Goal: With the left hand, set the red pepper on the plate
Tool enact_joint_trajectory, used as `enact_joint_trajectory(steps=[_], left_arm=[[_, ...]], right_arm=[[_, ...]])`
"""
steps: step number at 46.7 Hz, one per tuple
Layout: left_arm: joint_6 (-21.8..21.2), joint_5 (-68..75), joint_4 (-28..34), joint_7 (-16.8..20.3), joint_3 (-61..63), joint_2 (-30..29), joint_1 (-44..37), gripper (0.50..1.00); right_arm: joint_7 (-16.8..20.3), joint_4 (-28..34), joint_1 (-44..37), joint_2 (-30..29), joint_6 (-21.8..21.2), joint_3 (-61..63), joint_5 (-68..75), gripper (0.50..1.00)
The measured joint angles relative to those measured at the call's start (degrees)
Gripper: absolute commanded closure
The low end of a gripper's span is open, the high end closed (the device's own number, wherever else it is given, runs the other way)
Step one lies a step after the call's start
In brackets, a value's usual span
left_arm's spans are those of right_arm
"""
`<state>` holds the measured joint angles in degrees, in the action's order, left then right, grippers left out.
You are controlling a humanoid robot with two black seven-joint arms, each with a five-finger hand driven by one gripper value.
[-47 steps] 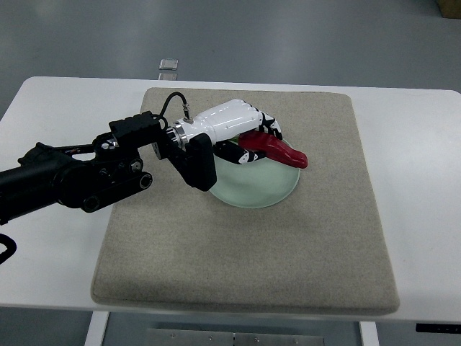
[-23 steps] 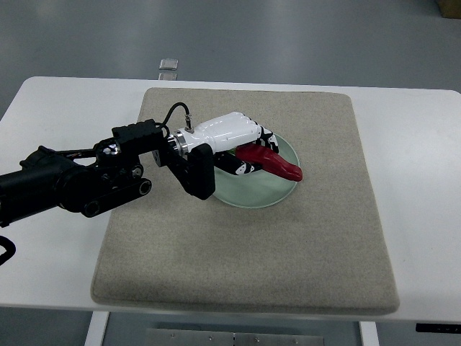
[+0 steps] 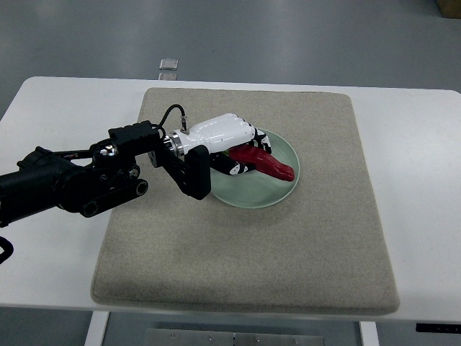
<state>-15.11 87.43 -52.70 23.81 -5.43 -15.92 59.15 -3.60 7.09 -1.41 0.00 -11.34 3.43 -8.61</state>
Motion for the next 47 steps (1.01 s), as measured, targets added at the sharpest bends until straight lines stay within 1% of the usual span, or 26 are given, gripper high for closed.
enact_joint_trajectory(steps=[2,8,10,13,15,18,22,23,24,25,29,32,36,41,47], left_arm=[[-0.01,-0.12,0.03,0.0,-0.24,0.01,-0.15,0.802],[-0.19,-0.73,0.05,0.0,-0.68,0.01,-0.52,0.731],[-0.19,-0.8,0.05,0.0,-0.76,0.01,-0.67,0.722],[-0.24,-0.93,0.05,0.0,-0.84,0.01,-0.78,0.652],[-0.37,-0.96,0.04,0.0,-0.94,0.01,-0.85,0.649],[-0.5,-1.03,-0.01,0.0,-1.12,0.01,-0.94,0.626],[-0.74,-1.17,-0.05,0.0,-1.35,0.01,-0.96,0.613],[-0.99,-1.3,-0.05,0.0,-1.45,0.04,-0.97,0.598],[-1.27,-1.47,-0.05,0.0,-1.64,0.07,-0.97,0.57],[-1.65,-1.79,-0.05,0.0,-1.97,0.08,-0.97,0.557],[-3.58,-4.73,-0.05,0.0,-4.48,0.16,-1.03,0.546],[-4.68,-9.48,-0.05,-0.03,-6.55,0.18,-1.17,0.542],[-5.1,-19.12,-0.04,-0.08,-9.52,0.48,-1.79,0.542],[-5.15,-34.76,-0.03,-0.09,-12.84,0.62,-2.09,0.542],[-5.15,-51.38,0.72,-0.1,-14.63,0.63,-2.19,0.546]], right_arm=[[0.0,0.01,0.0,0.0,0.0,0.0,0.0,0.568],[0.0,0.0,0.0,0.0,0.0,0.0,0.0,0.568],[0.0,0.0,0.0,0.0,0.0,0.0,0.0,0.568],[0.0,0.0,0.0,0.0,0.0,0.0,0.0,0.568],[0.0,-0.01,0.0,0.0,0.0,0.0,0.0,0.568],[0.0,0.0,0.0,0.0,0.0,0.0,0.0,0.568],[0.0,0.01,0.0,0.0,0.0,0.0,0.0,0.568],[0.0,0.01,0.0,0.0,0.0,0.0,0.0,0.568],[0.0,0.01,0.0,0.0,0.0,0.0,0.0,0.568],[0.0,0.02,0.0,0.0,0.0,0.0,0.0,0.568],[0.0,0.0,0.0,0.0,0.0,0.0,0.0,0.568],[0.0,-0.01,0.0,0.0,0.0,0.0,0.0,0.568],[0.0,-0.01,0.0,0.0,0.0,0.0,0.0,0.568],[0.0,-0.02,0.0,0.0,0.0,0.0,0.0,0.568],[0.0,0.0,0.01,0.0,0.0,0.0,0.0,0.568]])
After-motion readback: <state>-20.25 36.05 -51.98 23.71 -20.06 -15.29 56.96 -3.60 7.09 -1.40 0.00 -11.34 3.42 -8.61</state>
